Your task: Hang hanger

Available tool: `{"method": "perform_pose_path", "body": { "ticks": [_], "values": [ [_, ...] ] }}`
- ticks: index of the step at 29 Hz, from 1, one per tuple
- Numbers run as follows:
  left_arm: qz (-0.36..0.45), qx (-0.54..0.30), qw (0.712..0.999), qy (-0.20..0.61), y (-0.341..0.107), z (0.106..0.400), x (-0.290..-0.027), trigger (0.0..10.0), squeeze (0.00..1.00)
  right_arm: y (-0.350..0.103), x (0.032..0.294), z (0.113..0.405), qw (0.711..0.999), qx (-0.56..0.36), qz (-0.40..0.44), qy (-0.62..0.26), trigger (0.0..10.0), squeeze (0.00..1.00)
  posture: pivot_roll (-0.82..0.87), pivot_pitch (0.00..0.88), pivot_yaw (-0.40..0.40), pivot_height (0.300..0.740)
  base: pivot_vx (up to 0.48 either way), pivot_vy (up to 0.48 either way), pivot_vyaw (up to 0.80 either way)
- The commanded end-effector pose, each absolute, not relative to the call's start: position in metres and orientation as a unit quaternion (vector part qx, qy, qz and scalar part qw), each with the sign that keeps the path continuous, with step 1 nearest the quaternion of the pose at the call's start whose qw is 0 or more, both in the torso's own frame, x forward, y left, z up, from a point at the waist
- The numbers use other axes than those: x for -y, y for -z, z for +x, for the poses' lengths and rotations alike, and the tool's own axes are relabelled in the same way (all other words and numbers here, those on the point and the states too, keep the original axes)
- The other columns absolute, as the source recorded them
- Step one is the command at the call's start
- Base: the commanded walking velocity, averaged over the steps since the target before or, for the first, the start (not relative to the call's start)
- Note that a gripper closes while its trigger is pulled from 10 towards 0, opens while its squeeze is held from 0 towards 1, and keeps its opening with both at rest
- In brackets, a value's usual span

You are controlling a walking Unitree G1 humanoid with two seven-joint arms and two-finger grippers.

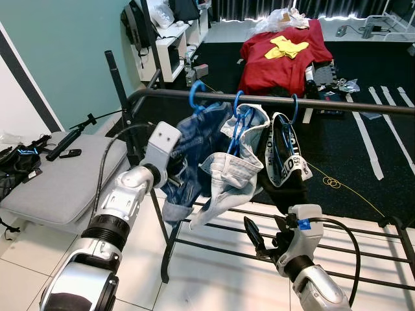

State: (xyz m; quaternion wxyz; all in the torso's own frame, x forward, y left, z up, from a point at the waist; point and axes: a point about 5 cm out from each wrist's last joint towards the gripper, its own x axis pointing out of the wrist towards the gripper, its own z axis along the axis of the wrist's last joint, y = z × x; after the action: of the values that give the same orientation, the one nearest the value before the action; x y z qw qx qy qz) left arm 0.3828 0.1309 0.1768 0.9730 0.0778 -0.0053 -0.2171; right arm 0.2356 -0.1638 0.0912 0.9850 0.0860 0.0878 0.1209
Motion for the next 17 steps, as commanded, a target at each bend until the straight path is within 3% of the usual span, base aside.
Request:
{"method": "perform_pose_path", "body": {
  "ticks": [1,9,14,15,17],
  "values": [
    [0.052,0.082,0.974,0.203,-0.206,0.382,-0.148,0.0,0.0,-0.087,0.164,0.235,0.984,-0.099,0.084,-0.12,10.0,0.0,-0.1,0.074,0.098,0.74,0.0,0.0,0.0],
    [-0.009,0.139,0.956,0.258,-0.222,0.367,-0.161,0.0,0.0,-0.087,0.166,0.236,0.984,-0.1,0.082,-0.12,10.0,0.0,-0.1,0.075,0.094,0.74,0.0,0.0,0.0],
    [0.001,0.134,0.941,0.31,-0.219,0.352,-0.167,0.0,0.0,-0.087,0.168,0.236,0.984,-0.101,0.08,-0.12,10.0,0.0,-0.1,0.078,0.088,0.74,0.0,0.0,0.0],
    [-0.011,0.133,0.937,0.322,-0.216,0.346,-0.167,1.8,0.0,-0.087,0.168,0.236,0.984,-0.102,0.08,-0.12,10.0,0.0,-0.09,0.077,0.085,0.74,0.0,0.0,0.0],
    [-0.025,0.132,0.932,0.336,-0.213,0.338,-0.168,1.8,0.0,-0.087,0.169,0.236,0.984,-0.103,0.079,-0.121,10.0,0.0,-0.09,0.077,0.083,0.74,0.0,0.0,0.0]
  ]
}}
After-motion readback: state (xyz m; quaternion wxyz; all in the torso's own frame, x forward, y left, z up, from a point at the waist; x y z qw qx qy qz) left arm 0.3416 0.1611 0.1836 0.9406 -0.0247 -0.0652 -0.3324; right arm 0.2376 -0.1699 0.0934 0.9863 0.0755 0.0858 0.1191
